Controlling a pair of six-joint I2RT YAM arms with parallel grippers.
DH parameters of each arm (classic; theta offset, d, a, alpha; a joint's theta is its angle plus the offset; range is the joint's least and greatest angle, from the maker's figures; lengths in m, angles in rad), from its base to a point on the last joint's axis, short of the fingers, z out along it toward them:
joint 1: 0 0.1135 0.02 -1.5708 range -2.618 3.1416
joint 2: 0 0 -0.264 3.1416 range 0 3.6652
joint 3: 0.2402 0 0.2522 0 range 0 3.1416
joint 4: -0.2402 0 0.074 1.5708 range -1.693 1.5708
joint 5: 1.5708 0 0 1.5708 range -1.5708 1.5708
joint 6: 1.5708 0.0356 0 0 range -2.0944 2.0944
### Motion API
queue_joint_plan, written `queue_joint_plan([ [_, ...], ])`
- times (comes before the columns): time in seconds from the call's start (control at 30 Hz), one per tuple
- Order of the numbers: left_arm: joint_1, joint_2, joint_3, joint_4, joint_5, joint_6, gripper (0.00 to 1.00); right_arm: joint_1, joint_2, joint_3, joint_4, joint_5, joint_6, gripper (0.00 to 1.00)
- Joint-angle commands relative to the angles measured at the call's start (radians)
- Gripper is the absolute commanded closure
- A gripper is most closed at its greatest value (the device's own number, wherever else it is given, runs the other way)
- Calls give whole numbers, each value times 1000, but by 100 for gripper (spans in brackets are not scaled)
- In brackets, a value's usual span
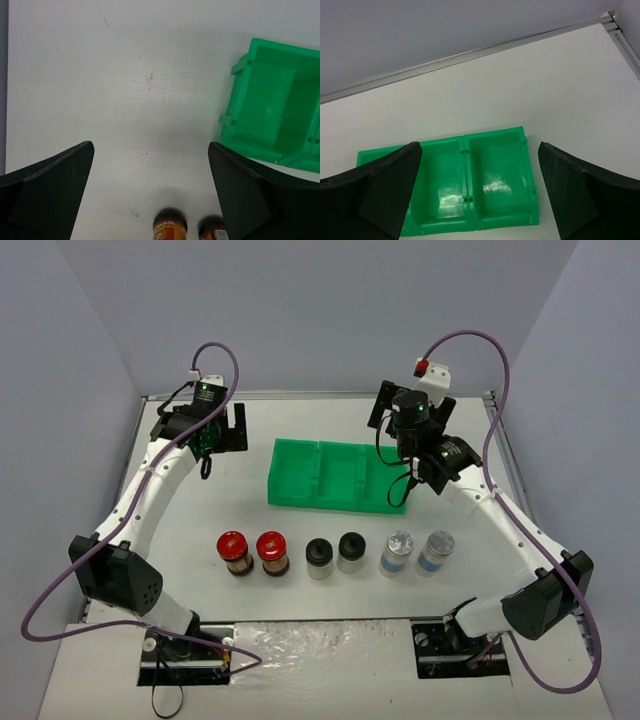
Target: Organize the condiment bottles
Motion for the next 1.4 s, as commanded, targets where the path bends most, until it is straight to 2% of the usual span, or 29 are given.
queue_joint_plan([
  [0.0, -6, -49, 9, -17, 17, -22, 3, 26, -61, 14, -19, -89, -24, 0],
  [0.2, -29, -194, -189, -69, 18, -139, 3, 44, -95, -93, -47, -129, -5, 0],
  [0.47, -61, -388, -384, -140, 32, -315, 6, 53, -55, -110, -46, -160, 11, 0],
  [0.57, -78, -400, -432, -135, 75, -336, 6, 59, -55, -121, -46, -166, 14, 0],
  [0.87, -190, -415, -522, -183, 77, -431, 7, 60, -83, -168, -46, -161, 39, 0],
  [1.37, -251, -445, -616, -256, 101, -508, 9, 59, -94, -205, -45, -138, 64, 0],
])
